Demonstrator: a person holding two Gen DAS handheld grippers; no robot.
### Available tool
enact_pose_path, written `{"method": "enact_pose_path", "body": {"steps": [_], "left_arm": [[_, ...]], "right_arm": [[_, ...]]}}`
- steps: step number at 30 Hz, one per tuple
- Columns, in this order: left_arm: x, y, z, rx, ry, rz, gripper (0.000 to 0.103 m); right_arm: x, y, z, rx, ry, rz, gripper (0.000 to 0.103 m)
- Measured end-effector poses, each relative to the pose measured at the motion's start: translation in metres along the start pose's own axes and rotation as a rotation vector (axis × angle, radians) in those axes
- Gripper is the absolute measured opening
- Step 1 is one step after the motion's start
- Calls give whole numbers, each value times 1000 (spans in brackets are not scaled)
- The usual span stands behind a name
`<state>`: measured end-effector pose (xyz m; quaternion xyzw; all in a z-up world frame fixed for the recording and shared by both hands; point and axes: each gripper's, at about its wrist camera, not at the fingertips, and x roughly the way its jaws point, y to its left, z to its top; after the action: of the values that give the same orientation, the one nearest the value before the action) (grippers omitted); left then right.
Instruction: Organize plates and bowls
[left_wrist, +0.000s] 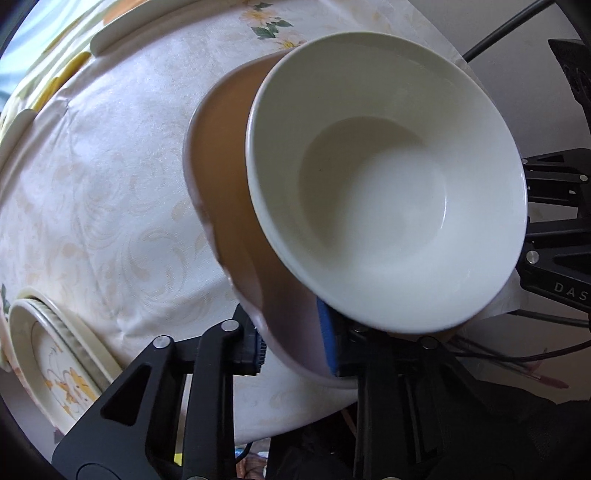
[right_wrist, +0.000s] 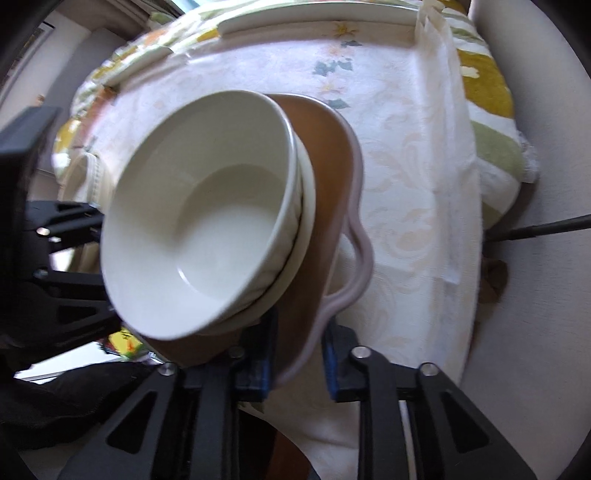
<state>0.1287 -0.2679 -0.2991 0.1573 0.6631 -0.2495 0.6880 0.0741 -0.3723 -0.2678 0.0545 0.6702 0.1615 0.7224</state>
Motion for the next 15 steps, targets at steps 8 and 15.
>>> {"method": "enact_pose_path", "body": {"steps": [8, 15], "left_arm": [[3, -18, -2, 10, -68, 49, 18], [-12, -11, -6, -28, -107, 66, 18]], "right_arm": [[-4, 2, -6, -78, -48, -5, 16], [-15, 6, -3, -112, -75, 1, 16]]}}
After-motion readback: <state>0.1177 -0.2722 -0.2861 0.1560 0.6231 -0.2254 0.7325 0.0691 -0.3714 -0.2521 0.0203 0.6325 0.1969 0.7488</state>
